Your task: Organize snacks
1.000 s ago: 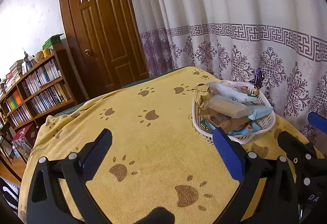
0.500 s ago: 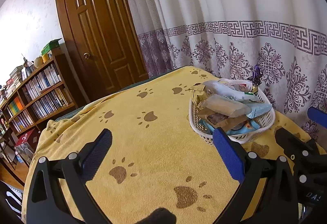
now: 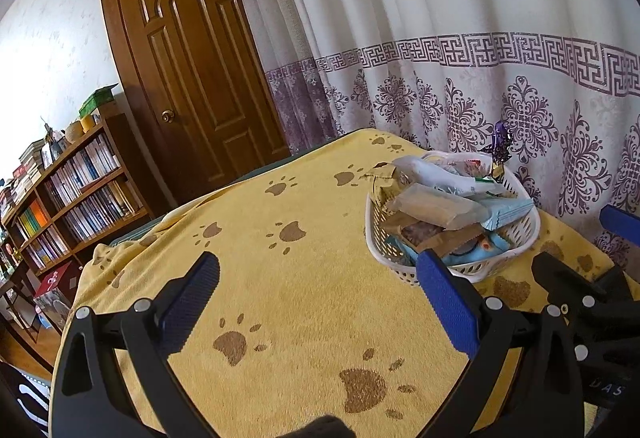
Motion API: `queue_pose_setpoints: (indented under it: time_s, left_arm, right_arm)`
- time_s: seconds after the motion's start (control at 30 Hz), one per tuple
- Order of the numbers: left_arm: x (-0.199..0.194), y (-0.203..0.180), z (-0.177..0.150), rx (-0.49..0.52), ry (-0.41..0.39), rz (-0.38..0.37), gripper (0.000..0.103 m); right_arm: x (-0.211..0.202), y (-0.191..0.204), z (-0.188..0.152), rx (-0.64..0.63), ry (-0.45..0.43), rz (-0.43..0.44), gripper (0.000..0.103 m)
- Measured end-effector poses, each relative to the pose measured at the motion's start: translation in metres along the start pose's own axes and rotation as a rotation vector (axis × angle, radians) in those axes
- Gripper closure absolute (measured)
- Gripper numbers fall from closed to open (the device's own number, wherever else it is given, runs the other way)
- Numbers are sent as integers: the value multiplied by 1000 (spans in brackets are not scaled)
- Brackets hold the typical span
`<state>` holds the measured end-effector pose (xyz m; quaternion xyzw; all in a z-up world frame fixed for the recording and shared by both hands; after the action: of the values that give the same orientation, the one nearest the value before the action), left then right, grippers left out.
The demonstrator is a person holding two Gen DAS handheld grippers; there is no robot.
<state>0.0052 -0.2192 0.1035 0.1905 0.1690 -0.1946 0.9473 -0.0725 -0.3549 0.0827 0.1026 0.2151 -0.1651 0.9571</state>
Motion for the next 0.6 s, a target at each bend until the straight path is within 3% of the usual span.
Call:
queue_pose_setpoints:
  time_s: [0.37, 0.5, 0.6]
  left_arm:
    - [2, -1, -1, 5, 9, -2, 5]
    - [4, 7, -4, -24, 42, 4, 5]
    - [10, 22, -17, -47, 104, 50, 5]
  right_arm:
    - [5, 1, -2, -2, 21, -4, 8]
    - [12, 5, -8, 2, 62, 3, 6]
    - [18, 18, -19, -14, 118, 43, 5]
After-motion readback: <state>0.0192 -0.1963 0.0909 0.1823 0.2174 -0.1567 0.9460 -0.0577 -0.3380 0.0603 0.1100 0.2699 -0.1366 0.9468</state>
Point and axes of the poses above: each gripper's, at about its wrist camera, not at the fingertips, and x roughly the way its jaws point, y to its left, z to its top, the point moved 1 cm from there along x, roughly the way its jaws point, and after that the axes turned 4 degrees about -y, right-handed, at the moved point
